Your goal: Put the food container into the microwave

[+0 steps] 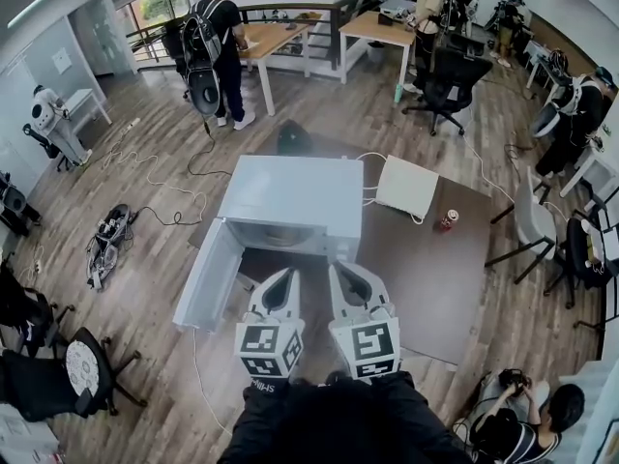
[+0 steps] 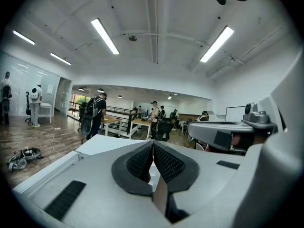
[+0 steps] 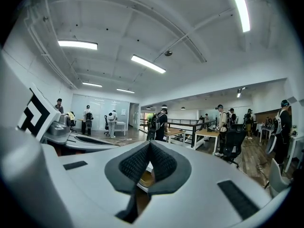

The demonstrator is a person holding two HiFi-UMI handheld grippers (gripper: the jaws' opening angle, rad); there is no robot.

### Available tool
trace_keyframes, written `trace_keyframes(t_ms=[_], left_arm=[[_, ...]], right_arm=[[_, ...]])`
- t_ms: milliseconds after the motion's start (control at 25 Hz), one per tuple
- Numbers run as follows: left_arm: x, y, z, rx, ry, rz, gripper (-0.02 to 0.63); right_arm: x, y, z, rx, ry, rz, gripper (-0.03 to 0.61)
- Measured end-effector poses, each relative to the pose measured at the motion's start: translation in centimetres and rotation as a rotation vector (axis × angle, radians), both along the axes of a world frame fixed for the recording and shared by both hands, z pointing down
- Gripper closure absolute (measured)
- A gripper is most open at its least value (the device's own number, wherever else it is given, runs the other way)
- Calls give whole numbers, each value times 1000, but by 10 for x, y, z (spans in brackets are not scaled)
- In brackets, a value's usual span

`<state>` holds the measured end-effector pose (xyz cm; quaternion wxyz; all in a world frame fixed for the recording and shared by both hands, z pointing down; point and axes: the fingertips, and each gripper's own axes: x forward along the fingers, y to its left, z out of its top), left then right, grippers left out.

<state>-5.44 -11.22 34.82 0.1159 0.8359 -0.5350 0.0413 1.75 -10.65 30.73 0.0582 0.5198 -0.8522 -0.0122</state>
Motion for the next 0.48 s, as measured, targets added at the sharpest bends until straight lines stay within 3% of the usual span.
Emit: trace_keyframes(t_ms=[480], left_arm=[[7, -3, 2, 1, -2, 19, 580]], right_arm=[[6, -2, 4, -4, -11, 22, 555]])
